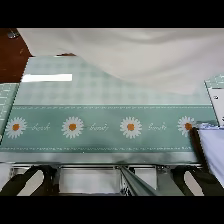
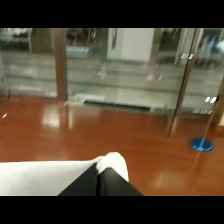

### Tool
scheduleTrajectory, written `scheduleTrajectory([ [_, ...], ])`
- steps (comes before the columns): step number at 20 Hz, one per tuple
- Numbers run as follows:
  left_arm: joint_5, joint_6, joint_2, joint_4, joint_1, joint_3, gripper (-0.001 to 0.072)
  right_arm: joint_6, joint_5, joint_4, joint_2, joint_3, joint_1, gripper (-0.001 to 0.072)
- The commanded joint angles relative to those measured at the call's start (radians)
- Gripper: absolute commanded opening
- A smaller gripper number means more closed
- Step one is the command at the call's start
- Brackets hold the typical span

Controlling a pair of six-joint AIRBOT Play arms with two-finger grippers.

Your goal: Fold the shirts.

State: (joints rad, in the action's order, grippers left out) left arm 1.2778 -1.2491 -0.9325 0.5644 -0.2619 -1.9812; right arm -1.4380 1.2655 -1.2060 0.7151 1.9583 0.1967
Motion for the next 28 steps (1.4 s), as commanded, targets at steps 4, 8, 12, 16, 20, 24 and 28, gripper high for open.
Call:
scheduleTrajectory([
  [4,0.199,-0.097,0.187,0.293,-0.006,-0.012,0.0028,-0.065,0.076,-0.101,-0.158,0.014,0.001,0.0025],
  [8,0.286,-0.137,0.229,0.296,-0.006,0.002,0.0028,-0.076,0.112,-0.101,-0.146,0.011,0.001,0.0025],
  [12,0.302,-0.182,0.228,0.3,-0.006,0.164,0.0028,-0.113,0.306,-0.042,-0.074,-0.084,0.001,0.0026],
  [16,0.199,-0.142,0.227,0.295,-0.001,0.568,0.0028,-0.003,0.208,0.106,0.029,-0.397,0.001,0.0026],
  [20,-0.256,-0.048,0.174,0.293,0.136,1.022,0.0028,0.085,0.039,0.215,0.281,-0.61,0.0,0.0025],
  [24,-0.548,-0.109,-0.084,0.293,0.233,1.065,0.0028,0.083,-0.136,0.283,0.597,-0.534,0.0,0.0026],
  [28,-0.484,-0.109,-0.382,0.265,0.233,0.86,0.0028,-0.004,-0.138,0.459,0.919,-0.307,-0.008,0.0026],
])
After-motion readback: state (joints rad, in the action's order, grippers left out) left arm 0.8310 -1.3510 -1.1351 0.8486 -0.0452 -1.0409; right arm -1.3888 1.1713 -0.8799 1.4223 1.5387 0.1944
